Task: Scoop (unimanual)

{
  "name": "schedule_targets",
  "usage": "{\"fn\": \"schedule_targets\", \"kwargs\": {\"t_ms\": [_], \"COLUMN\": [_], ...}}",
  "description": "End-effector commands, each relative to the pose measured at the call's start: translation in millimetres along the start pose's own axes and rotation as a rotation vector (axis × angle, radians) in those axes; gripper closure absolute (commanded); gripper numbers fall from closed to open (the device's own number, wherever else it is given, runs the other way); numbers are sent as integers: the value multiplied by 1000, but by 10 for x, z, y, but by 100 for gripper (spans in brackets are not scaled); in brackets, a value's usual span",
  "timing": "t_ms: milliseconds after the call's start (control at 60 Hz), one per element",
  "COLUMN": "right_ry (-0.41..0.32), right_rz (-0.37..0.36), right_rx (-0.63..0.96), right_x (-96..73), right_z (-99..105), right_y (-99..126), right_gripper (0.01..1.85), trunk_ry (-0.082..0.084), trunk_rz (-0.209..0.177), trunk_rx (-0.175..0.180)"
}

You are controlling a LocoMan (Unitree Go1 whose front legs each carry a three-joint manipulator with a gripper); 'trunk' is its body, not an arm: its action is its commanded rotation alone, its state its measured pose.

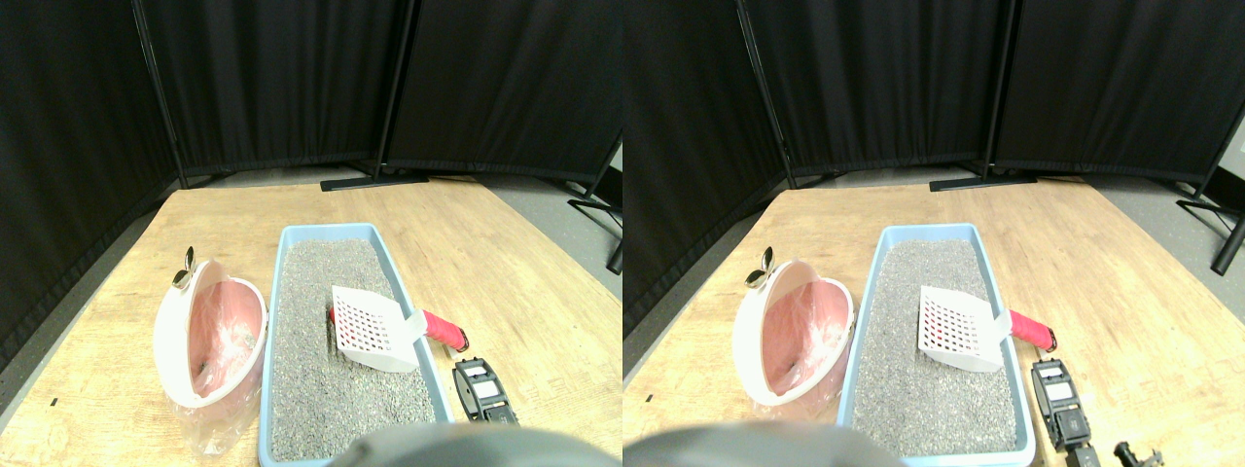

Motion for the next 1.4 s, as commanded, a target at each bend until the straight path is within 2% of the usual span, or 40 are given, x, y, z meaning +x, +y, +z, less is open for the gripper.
{"fn": "schedule_targets", "kwargs": {"t_ms": [17, 200, 317, 533, 617, 783, 883, 950, 1033, 1400], "right_ry": [-35, -72, -100, -116, -118, -101, -97, -60, -51, -2], "right_rz": [-10, 3, 10, 20, 32, 41, 45, 20, 30, 30], "right_rx": [-9, 23, 43, 65, 89, 132, 158, 195, 205, 226], "right_x": [7, 17, 22, 62, 115, 199, 233, 259, 296, 517], "right_z": [84, 75, 73, 46, 20, -25, -51, -70, -108, -275], "right_y": [-5, -18, -44, -94, -119, -141, -147, -148, -147, -142], "right_gripper": [145, 147, 138, 134, 124, 103, 99, 95, 91, 89], "trunk_ry": [-1, -1, 0, 1, 1, 5, 5, 5, 4, 8], "trunk_rz": [3, -1, -3, -6, -6, -2, 0, 1, 3, 5], "trunk_rx": [-6, -2, -1, -2, -2, -7, -7, -7, -7, -2]}}
